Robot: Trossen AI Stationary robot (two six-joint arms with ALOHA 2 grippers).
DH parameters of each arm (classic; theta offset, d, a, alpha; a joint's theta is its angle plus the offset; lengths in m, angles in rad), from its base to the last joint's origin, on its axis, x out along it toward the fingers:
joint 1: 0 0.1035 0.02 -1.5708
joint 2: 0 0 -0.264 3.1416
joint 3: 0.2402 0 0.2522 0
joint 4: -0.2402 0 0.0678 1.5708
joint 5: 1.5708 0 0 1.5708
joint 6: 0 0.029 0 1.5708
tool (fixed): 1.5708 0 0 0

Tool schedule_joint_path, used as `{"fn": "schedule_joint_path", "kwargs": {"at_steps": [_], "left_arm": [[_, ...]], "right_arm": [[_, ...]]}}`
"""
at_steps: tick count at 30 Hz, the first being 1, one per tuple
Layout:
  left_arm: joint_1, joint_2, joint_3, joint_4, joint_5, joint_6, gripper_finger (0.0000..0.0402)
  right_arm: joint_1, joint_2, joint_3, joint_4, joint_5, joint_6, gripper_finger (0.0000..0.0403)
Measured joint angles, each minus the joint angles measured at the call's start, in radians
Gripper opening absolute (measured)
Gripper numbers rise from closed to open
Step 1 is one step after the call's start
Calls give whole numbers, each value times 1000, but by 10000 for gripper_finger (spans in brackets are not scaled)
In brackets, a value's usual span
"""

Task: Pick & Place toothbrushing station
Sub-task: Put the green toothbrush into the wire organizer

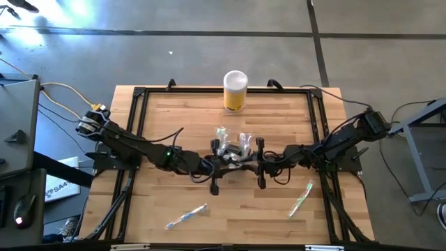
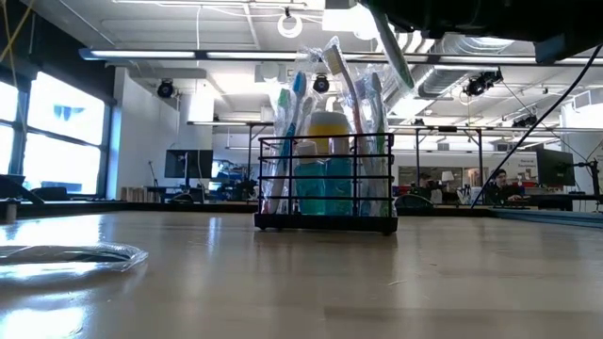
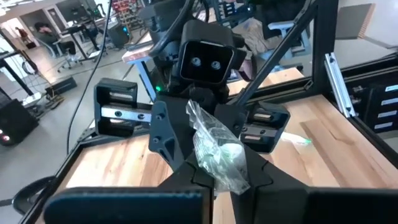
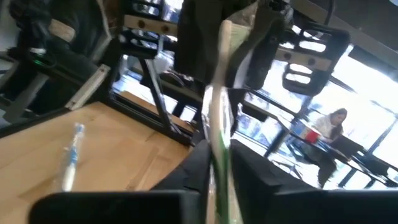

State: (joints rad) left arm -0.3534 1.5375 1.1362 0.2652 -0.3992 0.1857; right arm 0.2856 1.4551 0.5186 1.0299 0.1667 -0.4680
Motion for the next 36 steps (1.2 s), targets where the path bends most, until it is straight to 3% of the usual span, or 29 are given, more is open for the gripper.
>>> {"fn": "schedule_joint_path", "kwargs": {"at_steps": [10,15,20,22,26,36], "left_arm": [[-11,-77,-1,-90,-7,-36,10],[-73,-222,104,-376,18,-159,10],[-122,-280,296,-850,-105,-398,10],[-118,-273,338,-964,-150,-503,10],[-73,-225,345,-983,-199,-547,10],[148,-104,344,-985,38,-534,17]], "right_arm": [[101,-7,0,-8,269,17,212],[195,-21,0,-4,395,-48,267],[267,-21,0,0,479,-96,282],[280,-21,0,0,494,-97,280],[284,-21,0,11,509,-103,273],[276,-21,0,12,513,-103,268]]}}
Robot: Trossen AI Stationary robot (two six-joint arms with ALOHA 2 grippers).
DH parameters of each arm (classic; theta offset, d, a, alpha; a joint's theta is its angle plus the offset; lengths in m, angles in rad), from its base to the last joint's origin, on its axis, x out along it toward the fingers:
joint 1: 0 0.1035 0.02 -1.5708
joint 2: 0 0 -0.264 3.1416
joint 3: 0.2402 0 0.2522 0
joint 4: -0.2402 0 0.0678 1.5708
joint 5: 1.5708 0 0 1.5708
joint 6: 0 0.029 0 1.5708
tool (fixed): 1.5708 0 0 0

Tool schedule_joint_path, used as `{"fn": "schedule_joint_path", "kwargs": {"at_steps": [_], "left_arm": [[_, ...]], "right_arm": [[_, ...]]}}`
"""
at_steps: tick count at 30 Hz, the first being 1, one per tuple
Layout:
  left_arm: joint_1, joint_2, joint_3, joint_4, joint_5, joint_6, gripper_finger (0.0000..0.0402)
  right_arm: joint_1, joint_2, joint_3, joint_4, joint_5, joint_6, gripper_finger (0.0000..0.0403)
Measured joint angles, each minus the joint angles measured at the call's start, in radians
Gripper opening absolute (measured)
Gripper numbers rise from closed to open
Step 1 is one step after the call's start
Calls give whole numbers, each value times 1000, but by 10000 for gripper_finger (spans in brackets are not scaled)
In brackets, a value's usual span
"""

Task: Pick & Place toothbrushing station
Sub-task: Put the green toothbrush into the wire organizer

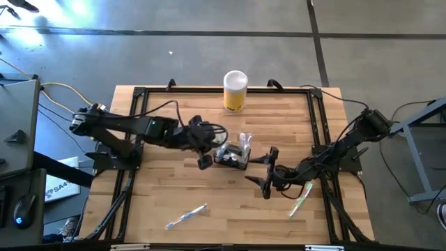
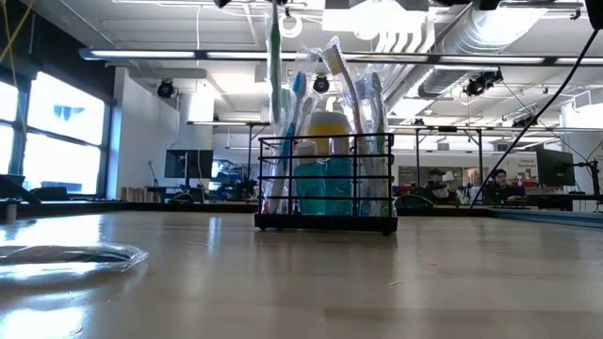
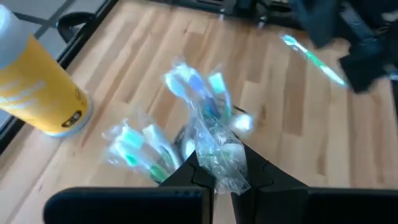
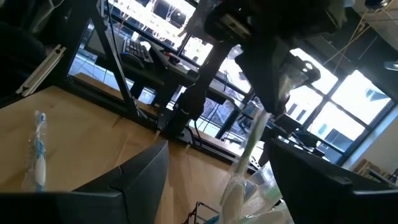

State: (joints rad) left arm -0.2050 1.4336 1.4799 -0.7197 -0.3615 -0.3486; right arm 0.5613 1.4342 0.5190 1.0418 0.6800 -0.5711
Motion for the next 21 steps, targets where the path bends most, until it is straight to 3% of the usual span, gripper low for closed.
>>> {"fn": "schedule_joint_path", "kwargs": {"at_steps": [7,21], "left_arm": [[63,34,-3,-15,115,-1,16],[61,66,-176,158,147,22,17]], "right_arm": [[1,0,0,-43,-1,27,268],[2,0,0,-36,-2,27,268]]}}
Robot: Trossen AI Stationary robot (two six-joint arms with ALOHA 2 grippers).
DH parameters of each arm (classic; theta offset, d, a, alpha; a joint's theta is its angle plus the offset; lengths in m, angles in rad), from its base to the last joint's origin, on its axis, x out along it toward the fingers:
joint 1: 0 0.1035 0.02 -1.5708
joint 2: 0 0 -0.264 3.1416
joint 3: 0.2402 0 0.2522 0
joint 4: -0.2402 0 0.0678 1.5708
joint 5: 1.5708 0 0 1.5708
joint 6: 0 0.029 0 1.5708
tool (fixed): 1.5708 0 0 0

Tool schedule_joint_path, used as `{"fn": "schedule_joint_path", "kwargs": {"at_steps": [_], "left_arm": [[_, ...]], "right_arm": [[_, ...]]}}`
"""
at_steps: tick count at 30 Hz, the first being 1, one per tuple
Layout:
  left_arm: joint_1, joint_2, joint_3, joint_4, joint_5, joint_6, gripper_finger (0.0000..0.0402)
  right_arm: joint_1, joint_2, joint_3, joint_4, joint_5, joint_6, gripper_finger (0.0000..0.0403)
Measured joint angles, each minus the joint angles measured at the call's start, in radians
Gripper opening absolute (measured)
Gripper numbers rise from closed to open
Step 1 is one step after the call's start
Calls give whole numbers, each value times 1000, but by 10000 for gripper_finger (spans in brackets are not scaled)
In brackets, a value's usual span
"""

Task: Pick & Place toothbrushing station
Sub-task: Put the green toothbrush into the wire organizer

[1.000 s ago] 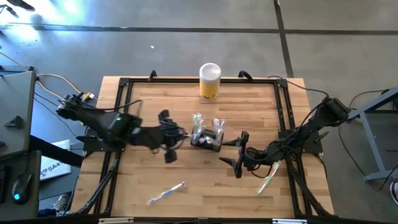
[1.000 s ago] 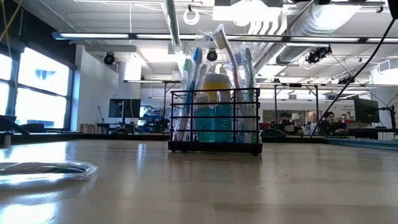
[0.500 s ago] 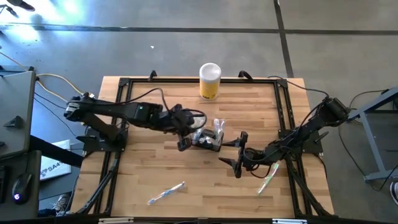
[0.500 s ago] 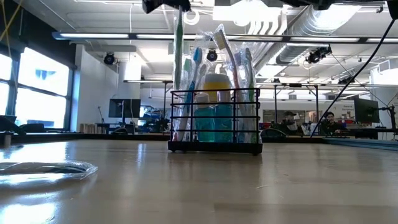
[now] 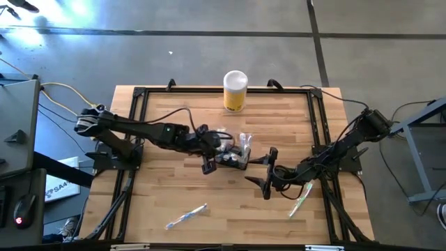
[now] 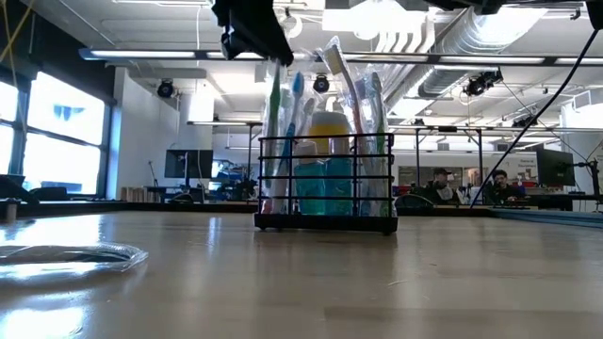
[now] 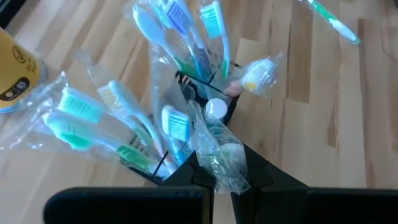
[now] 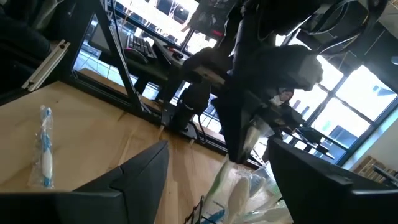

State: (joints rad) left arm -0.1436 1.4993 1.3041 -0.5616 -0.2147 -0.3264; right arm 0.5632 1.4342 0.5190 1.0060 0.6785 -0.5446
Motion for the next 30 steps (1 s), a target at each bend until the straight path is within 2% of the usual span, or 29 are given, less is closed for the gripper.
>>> {"fn": "schedule_joint_path", "kwargs": {"at_steps": [5,12,17,22,30], "left_arm": [[14,-2,-70,74,6,-1,17],[56,-4,-167,217,113,-1,17],[68,-4,-184,227,139,-3,27],[65,-2,-188,212,138,-2,65],[65,-57,-180,198,131,16,148]], "right_arm": [[0,0,0,-1,0,2,268],[0,0,0,-7,0,2,268],[0,0,0,-7,0,2,268],[0,0,0,-7,0,2,268],[0,0,0,-8,0,2,268]]}}
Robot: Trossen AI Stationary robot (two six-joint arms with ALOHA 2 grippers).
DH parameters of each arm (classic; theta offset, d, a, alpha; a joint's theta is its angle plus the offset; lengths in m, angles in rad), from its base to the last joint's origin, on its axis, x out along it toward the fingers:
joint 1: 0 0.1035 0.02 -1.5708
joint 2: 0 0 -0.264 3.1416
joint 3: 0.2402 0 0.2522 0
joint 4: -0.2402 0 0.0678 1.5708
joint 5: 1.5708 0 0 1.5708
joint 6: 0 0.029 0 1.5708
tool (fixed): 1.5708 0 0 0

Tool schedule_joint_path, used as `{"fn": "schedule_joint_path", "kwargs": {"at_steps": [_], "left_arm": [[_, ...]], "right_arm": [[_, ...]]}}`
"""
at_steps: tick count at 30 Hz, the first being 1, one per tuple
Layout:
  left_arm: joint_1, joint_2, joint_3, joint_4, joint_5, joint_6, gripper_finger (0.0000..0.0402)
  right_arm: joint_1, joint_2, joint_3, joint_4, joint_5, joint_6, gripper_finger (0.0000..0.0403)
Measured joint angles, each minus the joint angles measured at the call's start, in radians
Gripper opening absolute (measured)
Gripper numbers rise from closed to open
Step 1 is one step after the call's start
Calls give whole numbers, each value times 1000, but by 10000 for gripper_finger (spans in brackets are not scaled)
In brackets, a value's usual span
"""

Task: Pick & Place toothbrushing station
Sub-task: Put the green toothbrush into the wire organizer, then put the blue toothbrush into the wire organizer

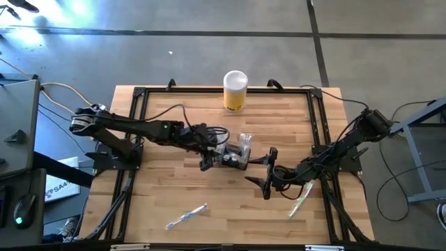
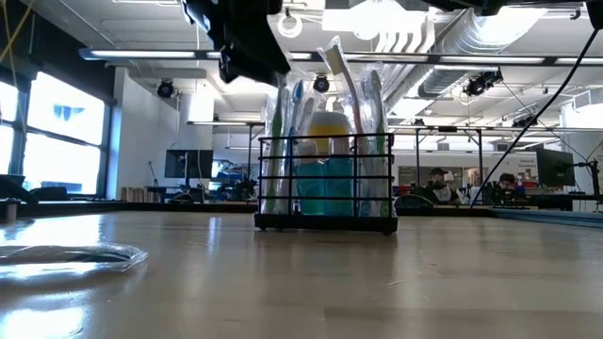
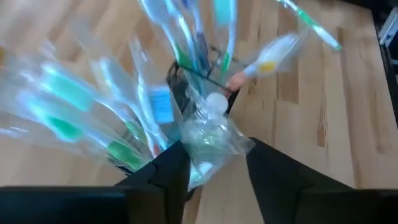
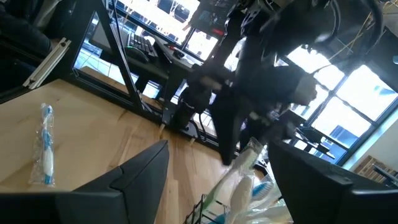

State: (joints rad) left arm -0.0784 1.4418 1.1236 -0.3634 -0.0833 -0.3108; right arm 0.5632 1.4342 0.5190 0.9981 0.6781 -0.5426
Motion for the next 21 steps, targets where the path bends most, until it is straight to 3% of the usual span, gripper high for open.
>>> {"fn": "schedule_joint_path", "kwargs": {"at_steps": [4,11,17,21], "left_arm": [[-3,-34,50,-74,-86,18,168],[-63,-60,183,-246,-82,18,173],[-249,-57,231,-405,13,12,173],[-419,-15,212,-478,56,-104,173]], "right_arm": [[0,0,0,0,0,0,268],[0,0,0,-3,0,0,268],[0,0,0,-12,0,0,268],[0,0,0,-14,0,1,268]]}}
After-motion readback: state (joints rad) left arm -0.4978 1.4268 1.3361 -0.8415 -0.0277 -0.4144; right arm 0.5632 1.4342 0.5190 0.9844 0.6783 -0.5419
